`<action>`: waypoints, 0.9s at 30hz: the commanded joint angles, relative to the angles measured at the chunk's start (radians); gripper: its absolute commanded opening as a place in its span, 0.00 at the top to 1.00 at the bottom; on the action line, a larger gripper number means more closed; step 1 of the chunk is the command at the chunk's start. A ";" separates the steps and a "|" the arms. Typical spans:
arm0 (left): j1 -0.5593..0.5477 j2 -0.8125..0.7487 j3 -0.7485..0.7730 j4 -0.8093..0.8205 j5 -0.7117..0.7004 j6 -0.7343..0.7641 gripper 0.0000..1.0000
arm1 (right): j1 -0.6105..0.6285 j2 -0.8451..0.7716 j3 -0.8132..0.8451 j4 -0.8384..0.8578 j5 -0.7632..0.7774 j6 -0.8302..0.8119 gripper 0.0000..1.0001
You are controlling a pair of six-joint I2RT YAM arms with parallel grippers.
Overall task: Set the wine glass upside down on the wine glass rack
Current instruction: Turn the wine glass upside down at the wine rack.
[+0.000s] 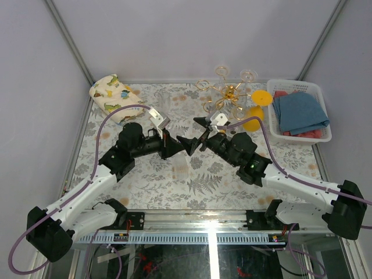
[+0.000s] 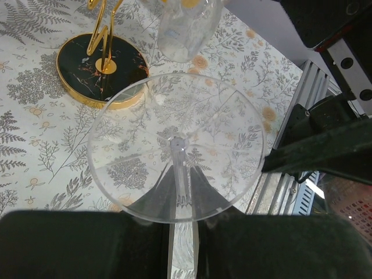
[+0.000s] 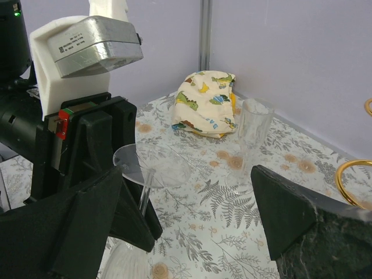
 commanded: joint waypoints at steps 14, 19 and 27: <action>-0.007 -0.047 0.040 0.025 0.015 -0.022 1.00 | 0.012 0.061 -0.004 0.062 0.100 -0.005 0.01; -0.007 -0.058 0.036 0.028 0.001 -0.032 1.00 | 0.013 0.045 -0.037 0.071 0.072 -0.024 0.01; -0.007 -0.057 0.035 0.025 -0.026 -0.043 1.00 | 0.012 0.012 -0.087 0.124 -0.073 -0.042 0.00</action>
